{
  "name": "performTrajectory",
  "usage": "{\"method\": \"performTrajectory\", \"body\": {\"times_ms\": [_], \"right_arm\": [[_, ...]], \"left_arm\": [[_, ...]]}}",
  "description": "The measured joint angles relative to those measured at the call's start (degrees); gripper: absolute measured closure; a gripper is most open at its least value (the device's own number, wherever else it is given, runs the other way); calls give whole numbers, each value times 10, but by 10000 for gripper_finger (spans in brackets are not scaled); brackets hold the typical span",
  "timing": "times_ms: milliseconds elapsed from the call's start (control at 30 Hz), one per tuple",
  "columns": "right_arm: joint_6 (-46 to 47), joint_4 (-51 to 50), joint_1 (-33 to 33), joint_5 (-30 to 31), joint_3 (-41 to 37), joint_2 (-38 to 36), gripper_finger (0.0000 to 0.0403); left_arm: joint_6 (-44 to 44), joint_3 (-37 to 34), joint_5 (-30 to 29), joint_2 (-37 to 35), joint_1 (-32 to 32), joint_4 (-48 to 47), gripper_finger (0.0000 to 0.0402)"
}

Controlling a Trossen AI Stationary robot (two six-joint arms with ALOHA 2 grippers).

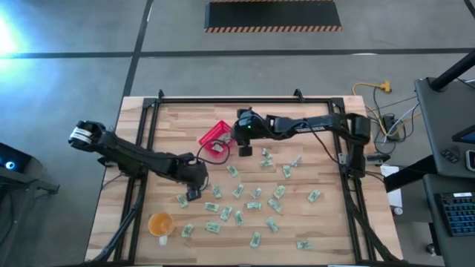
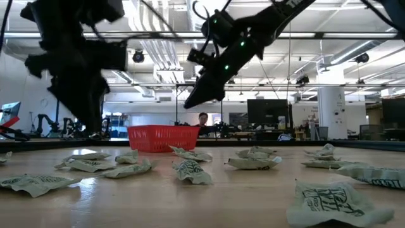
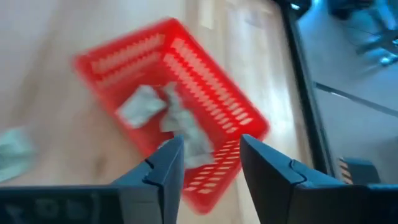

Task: Pick and place Stevia / Truvia into bins
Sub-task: Put the white stevia packet into the red bin

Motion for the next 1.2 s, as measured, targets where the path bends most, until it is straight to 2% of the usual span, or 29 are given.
{"method": "performTrajectory", "body": {"times_ms": [233,500,733,900,1200], "right_arm": [[13,-45,7,-64,-42,-60,250],[17,-56,9,-70,-125,-138,255],[41,-54,9,-70,-203,-236,267],[53,-37,12,-68,-253,-310,276],[67,-31,17,-68,-318,-429,286]], "left_arm": [[-5,-10,13,43,0,15,242],[-2,-12,32,56,6,43,242],[-1,-15,58,61,14,62,245],[8,-16,70,74,21,64,282],[59,-15,102,75,35,78,384]]}}
